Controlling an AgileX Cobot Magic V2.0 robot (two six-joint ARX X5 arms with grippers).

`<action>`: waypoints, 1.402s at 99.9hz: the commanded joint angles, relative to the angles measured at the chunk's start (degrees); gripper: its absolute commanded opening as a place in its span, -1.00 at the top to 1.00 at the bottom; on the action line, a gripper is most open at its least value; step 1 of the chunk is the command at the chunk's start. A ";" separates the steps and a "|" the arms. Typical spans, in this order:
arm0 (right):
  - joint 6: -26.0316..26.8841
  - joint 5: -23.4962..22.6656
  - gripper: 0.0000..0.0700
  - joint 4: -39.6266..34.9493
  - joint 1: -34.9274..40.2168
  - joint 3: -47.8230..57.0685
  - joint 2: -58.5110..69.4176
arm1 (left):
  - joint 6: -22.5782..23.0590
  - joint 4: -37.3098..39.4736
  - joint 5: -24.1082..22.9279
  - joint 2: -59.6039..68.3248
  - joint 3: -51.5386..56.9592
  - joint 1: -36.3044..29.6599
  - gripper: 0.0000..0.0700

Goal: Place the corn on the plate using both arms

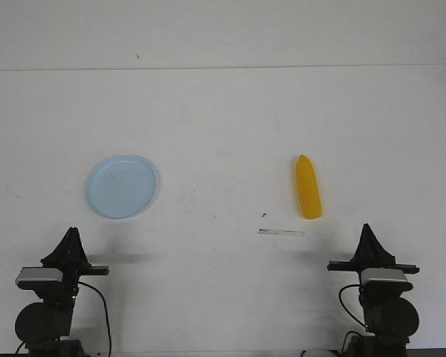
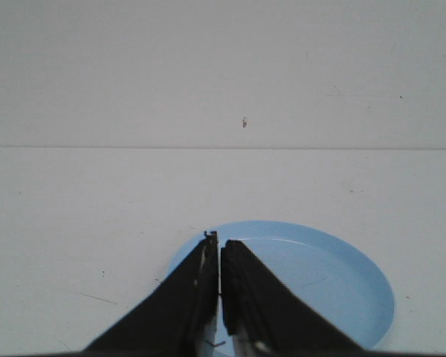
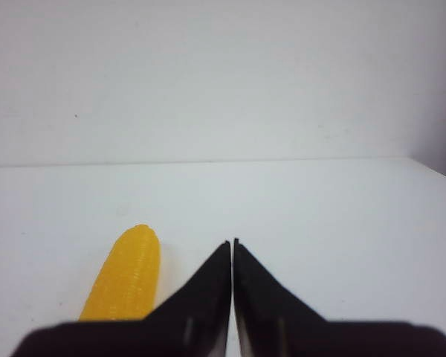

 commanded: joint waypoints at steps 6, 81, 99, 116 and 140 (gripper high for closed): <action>-0.07 0.00 0.99 0.59 -0.02 -0.07 0.07 | 0.11 0.92 0.02 -0.07 -1.22 -0.09 1.00; -0.07 0.00 0.99 0.59 -0.02 -0.07 0.07 | -6.40 7.08 -0.83 0.04 -0.85 -0.04 1.00; -0.07 0.00 0.99 0.57 -0.02 -0.07 0.07 | -6.34 9.22 -1.49 0.26 2.21 -0.04 1.00; -0.07 0.00 0.99 0.59 -0.02 -0.07 0.07 | -6.19 5.49 -1.49 2.78 8.04 -0.04 1.00; -0.07 0.00 0.99 0.57 -0.02 -0.07 0.09 | -6.49 -7.76 -1.46 11.34 19.61 -0.04 1.00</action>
